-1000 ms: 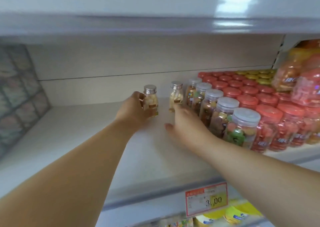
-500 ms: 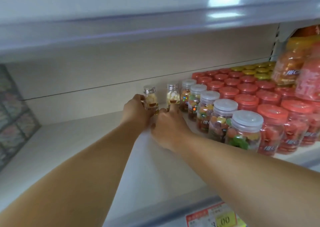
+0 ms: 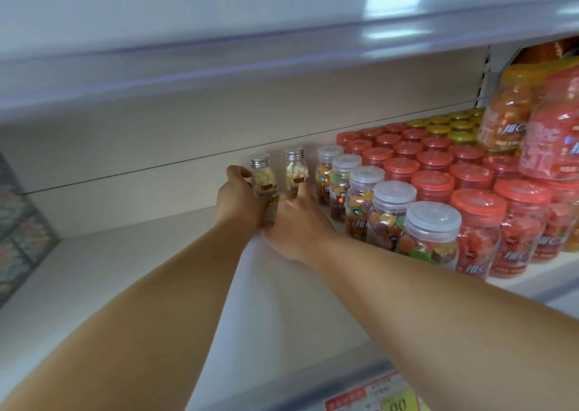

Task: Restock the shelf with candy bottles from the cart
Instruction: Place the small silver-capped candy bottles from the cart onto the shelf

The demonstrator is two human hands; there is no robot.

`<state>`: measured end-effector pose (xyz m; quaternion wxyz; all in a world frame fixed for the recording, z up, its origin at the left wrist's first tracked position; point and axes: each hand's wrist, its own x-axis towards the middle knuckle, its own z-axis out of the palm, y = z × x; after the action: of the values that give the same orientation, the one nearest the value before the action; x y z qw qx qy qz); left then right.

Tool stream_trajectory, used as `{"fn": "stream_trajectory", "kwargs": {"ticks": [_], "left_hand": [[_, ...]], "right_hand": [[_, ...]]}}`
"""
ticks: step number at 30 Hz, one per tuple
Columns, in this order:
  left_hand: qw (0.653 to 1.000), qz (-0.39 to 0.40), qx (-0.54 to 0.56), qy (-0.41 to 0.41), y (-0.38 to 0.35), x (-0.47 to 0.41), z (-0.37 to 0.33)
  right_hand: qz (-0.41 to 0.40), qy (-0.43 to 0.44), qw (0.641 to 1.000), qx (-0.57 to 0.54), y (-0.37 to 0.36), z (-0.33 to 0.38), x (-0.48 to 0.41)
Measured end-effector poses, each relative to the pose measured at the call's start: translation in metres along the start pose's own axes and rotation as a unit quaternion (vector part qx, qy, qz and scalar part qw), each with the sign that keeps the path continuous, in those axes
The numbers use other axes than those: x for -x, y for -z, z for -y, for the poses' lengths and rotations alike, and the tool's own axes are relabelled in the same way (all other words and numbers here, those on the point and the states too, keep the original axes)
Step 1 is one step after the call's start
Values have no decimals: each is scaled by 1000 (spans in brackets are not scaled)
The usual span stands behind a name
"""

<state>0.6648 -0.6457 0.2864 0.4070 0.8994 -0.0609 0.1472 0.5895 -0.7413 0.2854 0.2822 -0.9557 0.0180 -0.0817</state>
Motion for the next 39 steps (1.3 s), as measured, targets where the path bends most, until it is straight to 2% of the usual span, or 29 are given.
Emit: {"fn": "stream_trajectory", "kwargs": {"ticks": [4, 11, 17, 25, 32, 39], "left_hand": [[999, -31, -14, -25, -4, 3, -2], [994, 51, -42, -85, 0, 8, 14], [990, 66, -71, -102, -1, 4, 21], [995, 59, -9, -83, -4, 4, 23], [991, 60, -67, -98, -2, 7, 21], [991, 66, -103, -47, 23, 32, 2]], "right_hand": [[9, 1, 1000, -3, 0, -1, 2], [15, -15, 1000, 21, -1, -2, -2], [34, -13, 999, 26, 1, -3, -7], [21, -10, 999, 35, -1, -5, -7], [23, -9, 999, 31, -3, -5, -6], [62, 6, 997, 48, 2, -3, 1]]}}
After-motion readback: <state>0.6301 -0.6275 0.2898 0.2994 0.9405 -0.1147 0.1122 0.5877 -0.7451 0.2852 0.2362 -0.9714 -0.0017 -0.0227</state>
